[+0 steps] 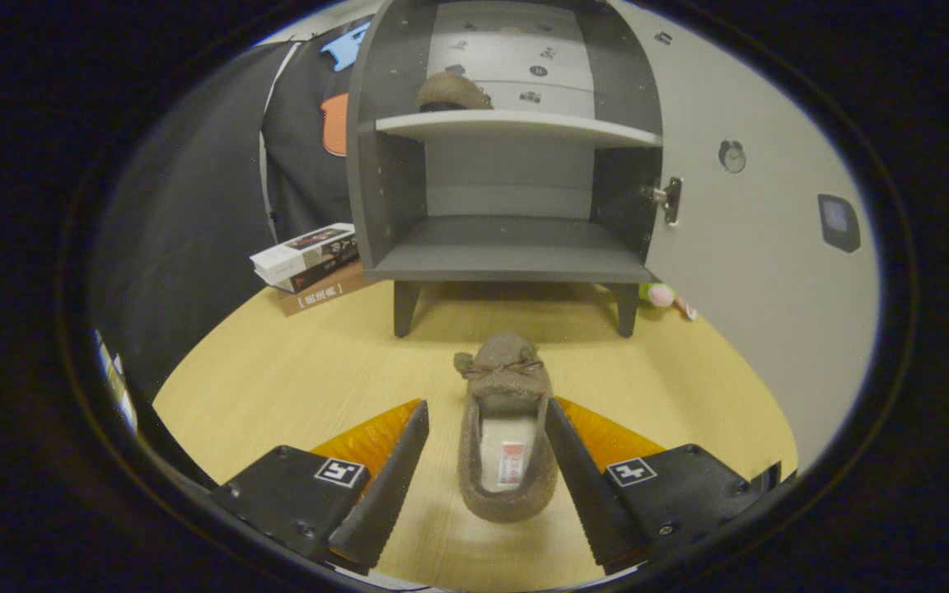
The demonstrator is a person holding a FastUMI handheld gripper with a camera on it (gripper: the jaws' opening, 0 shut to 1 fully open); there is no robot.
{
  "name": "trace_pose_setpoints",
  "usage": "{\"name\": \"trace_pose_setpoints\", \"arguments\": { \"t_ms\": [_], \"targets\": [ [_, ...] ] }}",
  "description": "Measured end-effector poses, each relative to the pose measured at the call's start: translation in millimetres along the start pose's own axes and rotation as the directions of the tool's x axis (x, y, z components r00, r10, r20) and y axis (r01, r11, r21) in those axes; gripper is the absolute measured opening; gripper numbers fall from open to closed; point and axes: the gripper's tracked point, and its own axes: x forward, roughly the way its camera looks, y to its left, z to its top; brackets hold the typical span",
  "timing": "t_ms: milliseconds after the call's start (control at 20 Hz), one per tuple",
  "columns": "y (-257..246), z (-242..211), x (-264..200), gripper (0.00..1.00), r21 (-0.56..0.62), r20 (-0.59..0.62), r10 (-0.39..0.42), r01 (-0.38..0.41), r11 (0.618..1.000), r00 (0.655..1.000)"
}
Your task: Open the shoe cabinet door, grab the shoes and put them into the shoe cabinet, then close the shoe cabinet door.
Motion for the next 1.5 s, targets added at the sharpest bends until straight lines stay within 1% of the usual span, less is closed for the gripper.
{"name": "trace_pose_setpoints", "arguments": {
  "t_ms": [50,150,200,300,350,400,500,600,650,750,800,900,950,1050,1100,1200,1400,1500],
  "targets": [
    [-0.7,-2.4,7.7,0.91,0.013,-0.015,-0.001,0.001,1.000,1.000],
    [-6.6,-11.4,26.1,0.79,0.056,-0.054,-0.018,0.021,0.998,0.998],
    [-5.2,-19.3,35.3,0.73,0.082,-0.084,-0.010,0.017,0.997,0.996],
    [1.7,-28.6,52.4,0.60,0.133,-0.119,0.031,-0.015,0.991,0.992],
    [0.0,-27.9,62.8,0.56,0.168,-0.114,0.031,-0.011,0.986,0.993],
    [1.9,-26.7,75.4,0.49,0.202,-0.103,0.037,-0.015,0.979,0.994],
    [3.8,-24.2,92.1,0.34,0.232,-0.087,0.056,-0.034,0.972,0.995],
    [4.1,-21.3,88.5,0.16,0.245,-0.066,0.066,-0.048,0.968,0.996],
    [6.0,-20.7,84.8,0.12,0.230,-0.044,0.079,-0.066,0.971,0.996],
    [5.5,-17.2,74.2,0.11,0.197,0.011,0.094,-0.094,0.976,0.996],
    [4.2,-14.9,69.0,0.11,0.167,0.041,0.079,-0.085,0.982,0.996],
    [-0.3,-7.3,57.6,0.11,0.098,0.097,0.034,-0.044,0.994,0.995],
    [-1.9,-2.2,49.4,0.11,0.085,0.120,0.028,-0.038,0.996,0.992],
    [-5.0,5.1,17.3,0.11,0.099,0.145,0.060,-0.075,0.992,0.988],
    [-9.7,9.5,8.5,0.11,0.090,0.159,0.060,-0.075,0.993,0.985],
    [-22.1,25.6,-13.7,0.11,0.064,0.208,0.033,-0.048,0.997,0.978],
    [-34.0,61.1,-66.5,0.11,0.079,0.311,0.020,-0.047,0.996,0.950],
    [-38.9,75.9,-93.8,0.11,0.044,0.356,0.012,-0.030,0.999,0.934]
  ]
}}
